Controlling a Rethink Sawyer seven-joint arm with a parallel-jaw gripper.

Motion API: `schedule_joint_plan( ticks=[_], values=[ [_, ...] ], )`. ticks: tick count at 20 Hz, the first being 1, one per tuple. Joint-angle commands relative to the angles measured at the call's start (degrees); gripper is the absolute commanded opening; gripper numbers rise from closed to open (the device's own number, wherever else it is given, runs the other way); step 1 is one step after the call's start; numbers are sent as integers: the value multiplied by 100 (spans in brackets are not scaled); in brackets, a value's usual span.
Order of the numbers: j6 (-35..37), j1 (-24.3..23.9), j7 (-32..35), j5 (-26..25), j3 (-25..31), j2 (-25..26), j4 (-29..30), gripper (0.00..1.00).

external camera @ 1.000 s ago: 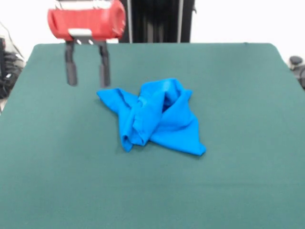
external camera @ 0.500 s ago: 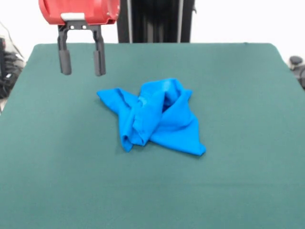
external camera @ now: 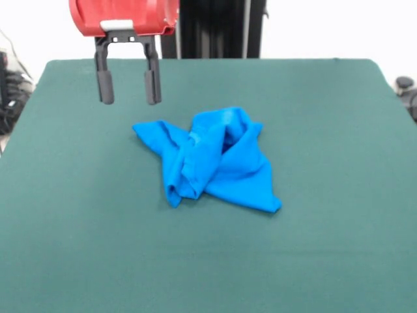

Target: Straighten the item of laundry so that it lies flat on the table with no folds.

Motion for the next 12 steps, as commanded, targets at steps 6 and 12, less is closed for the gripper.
schedule_joint_plan(
  ticks=[6, 12],
  values=[
    [391, 153, -846, -560, 786, 211, 728, 100],
    [-77, 197, -430, -832, 693, 129, 940, 100]
  ],
)
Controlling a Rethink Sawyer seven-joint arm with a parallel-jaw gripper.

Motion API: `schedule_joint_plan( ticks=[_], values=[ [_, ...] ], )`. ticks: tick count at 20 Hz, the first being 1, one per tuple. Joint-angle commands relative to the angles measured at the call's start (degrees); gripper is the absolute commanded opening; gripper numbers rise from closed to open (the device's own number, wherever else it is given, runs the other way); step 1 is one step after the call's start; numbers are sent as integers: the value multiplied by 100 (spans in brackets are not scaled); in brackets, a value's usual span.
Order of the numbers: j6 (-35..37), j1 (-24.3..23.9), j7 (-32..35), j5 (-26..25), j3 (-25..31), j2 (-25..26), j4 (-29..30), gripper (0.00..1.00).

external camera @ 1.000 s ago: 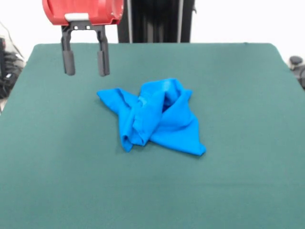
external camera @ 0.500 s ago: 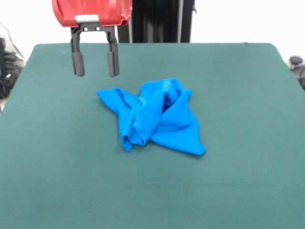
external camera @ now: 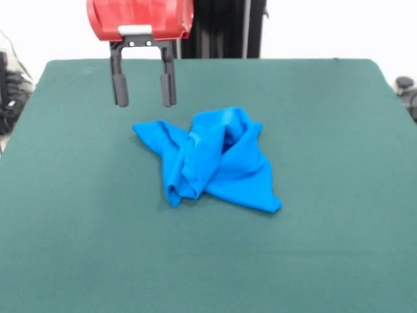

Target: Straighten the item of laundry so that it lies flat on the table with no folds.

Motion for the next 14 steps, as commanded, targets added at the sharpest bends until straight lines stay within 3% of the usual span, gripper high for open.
schedule_joint_plan(
  ticks=[1, 4, 14],
  values=[
    [-56, 233, -349, -410, 470, 105, 849, 100],
    [273, 358, -196, -362, 288, 58, 837, 100],
    [97, 438, -106, -551, 185, 440, 650, 100]
  ],
)
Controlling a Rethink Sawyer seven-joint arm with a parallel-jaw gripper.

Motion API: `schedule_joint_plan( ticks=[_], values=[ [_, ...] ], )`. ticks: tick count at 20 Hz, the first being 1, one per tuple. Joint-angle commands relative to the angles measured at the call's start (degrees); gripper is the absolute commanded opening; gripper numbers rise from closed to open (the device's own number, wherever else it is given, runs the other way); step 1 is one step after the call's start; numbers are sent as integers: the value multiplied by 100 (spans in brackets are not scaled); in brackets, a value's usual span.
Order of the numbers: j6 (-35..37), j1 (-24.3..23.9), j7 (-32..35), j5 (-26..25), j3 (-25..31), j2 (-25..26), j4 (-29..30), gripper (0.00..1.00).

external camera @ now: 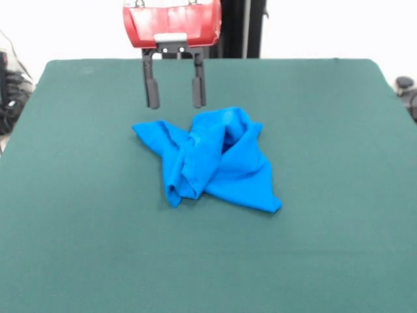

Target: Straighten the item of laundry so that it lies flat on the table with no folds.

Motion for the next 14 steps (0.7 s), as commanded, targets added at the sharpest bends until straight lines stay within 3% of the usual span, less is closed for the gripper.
schedule_joint_plan(
  ticks=[1, 14],
  values=[
    [92, 275, -112, -284, 134, 476, 391, 100],
    [257, 245, -266, -360, 23, 953, 60, 100]
  ],
)
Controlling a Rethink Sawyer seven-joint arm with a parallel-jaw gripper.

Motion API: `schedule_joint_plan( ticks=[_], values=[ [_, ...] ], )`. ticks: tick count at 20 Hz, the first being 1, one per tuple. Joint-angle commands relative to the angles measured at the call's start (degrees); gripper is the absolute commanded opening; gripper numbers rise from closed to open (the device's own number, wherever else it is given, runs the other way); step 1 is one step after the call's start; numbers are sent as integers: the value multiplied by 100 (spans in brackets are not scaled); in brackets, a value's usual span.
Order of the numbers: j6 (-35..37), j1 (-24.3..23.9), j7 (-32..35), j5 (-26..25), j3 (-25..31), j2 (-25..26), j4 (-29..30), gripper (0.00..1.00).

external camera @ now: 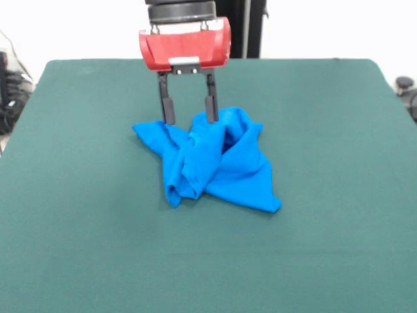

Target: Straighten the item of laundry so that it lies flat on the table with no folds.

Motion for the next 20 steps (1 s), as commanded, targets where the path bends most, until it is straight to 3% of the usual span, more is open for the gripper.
schedule_joint_plan(
  ticks=[1, 14, 20],
  values=[
    [263, 213, -279, -359, 29, 574, 73, 100],
    [428, -6, -591, -327, 232, 717, -37, 100],
    [1112, -336, -1308, -260, 474, 848, -580, 100]
  ],
)
